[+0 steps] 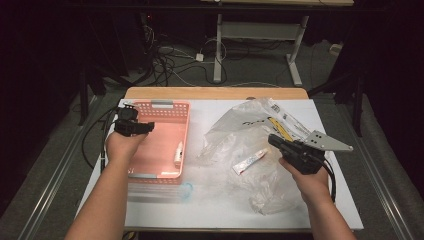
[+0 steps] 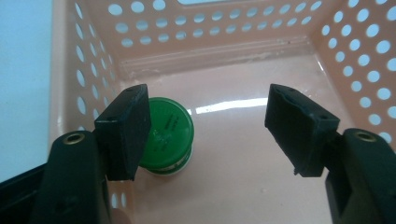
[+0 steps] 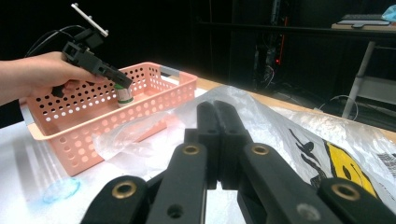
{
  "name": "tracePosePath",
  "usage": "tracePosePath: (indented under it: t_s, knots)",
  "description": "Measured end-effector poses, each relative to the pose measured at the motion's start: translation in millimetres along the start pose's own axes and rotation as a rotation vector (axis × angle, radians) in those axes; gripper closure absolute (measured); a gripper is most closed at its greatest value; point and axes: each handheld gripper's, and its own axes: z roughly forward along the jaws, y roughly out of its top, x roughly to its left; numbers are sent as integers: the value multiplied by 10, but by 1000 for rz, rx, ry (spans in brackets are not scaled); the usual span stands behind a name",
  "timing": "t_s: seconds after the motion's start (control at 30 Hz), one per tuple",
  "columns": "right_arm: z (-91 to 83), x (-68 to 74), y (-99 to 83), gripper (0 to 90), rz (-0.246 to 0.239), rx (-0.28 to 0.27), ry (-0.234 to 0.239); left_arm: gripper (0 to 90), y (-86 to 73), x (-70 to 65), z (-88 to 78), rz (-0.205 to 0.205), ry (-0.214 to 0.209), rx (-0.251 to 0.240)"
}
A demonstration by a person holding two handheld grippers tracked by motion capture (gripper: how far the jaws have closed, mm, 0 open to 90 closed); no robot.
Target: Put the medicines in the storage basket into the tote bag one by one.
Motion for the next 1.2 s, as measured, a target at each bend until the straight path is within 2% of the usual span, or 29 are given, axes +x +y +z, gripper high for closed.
tracePosePath:
  t_s: [0.17,0.3,0.5,0.67,0.9,1.0,1.1,1.2]
  knots:
    - [2,-4,-6,900,2,4,1,312,1,-6,52,-4,3,13]
    - [11,-2,-12,900,0,6,2,317,-3,-18,63,3,-6,5]
    - [25,0,-19,900,-1,10,4,395,-11,-59,53,31,-56,-4]
    - [28,3,-27,900,4,17,5,416,-13,-94,55,52,-103,-3]
    - [29,1,-28,900,3,16,6,430,-29,-211,99,99,-155,14]
    - [28,-3,-29,900,5,14,6,447,-27,-252,69,120,-166,-14]
    - [29,-3,-29,900,4,16,7,458,3,-253,14,123,-148,-53]
    - [31,0,-29,900,4,17,8,401,27,-213,20,108,-119,-51]
